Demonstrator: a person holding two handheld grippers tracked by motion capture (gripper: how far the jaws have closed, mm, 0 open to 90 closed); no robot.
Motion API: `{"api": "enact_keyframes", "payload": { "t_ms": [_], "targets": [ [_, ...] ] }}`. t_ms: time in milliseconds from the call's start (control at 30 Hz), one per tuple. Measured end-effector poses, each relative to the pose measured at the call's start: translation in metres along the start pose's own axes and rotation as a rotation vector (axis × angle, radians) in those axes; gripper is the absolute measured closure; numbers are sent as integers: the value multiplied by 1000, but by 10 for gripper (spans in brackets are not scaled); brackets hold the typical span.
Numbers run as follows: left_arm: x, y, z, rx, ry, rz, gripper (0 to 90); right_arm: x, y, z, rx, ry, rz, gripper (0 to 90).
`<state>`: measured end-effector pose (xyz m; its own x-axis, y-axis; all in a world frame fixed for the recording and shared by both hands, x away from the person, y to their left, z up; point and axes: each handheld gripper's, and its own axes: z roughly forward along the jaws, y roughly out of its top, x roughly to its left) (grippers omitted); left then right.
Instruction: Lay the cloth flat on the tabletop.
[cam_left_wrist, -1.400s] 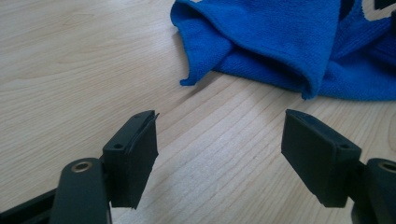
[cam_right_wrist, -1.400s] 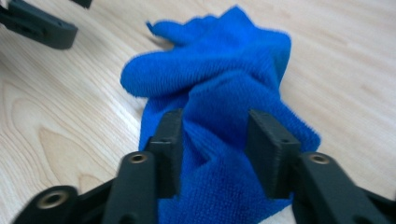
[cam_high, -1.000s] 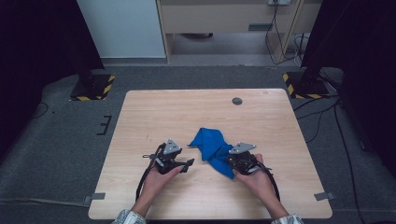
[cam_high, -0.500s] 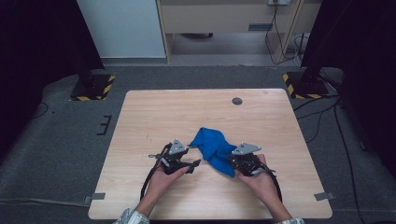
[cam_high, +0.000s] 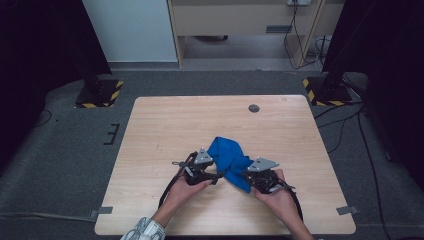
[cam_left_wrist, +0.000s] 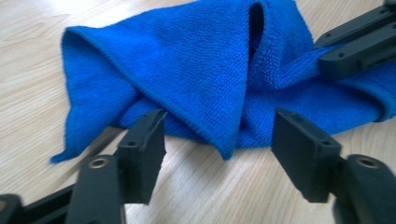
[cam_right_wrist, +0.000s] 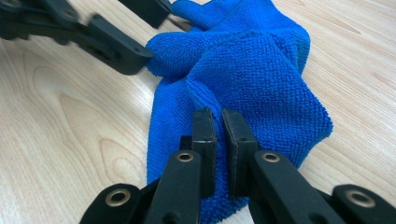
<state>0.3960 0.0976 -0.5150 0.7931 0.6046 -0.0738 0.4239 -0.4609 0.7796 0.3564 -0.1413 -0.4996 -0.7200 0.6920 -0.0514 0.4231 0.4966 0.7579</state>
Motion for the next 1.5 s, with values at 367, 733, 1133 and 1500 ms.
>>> {"api": "enact_keyframes", "payload": {
  "t_ms": [367,733,1133,1500],
  "targets": [
    [-1,6,14,44,8,32,795,-4,-4,-7,-28,12,50,840],
    [9,4,-7,3,41,-34,864,-31,-11,-24,-74,-29,138,837],
    [19,-10,-35,-20,98,-106,863,-66,-14,-22,-115,-41,253,833],
    [25,-24,-54,-31,140,-147,864,-80,-10,-5,-88,-44,271,835]
  ]
}}
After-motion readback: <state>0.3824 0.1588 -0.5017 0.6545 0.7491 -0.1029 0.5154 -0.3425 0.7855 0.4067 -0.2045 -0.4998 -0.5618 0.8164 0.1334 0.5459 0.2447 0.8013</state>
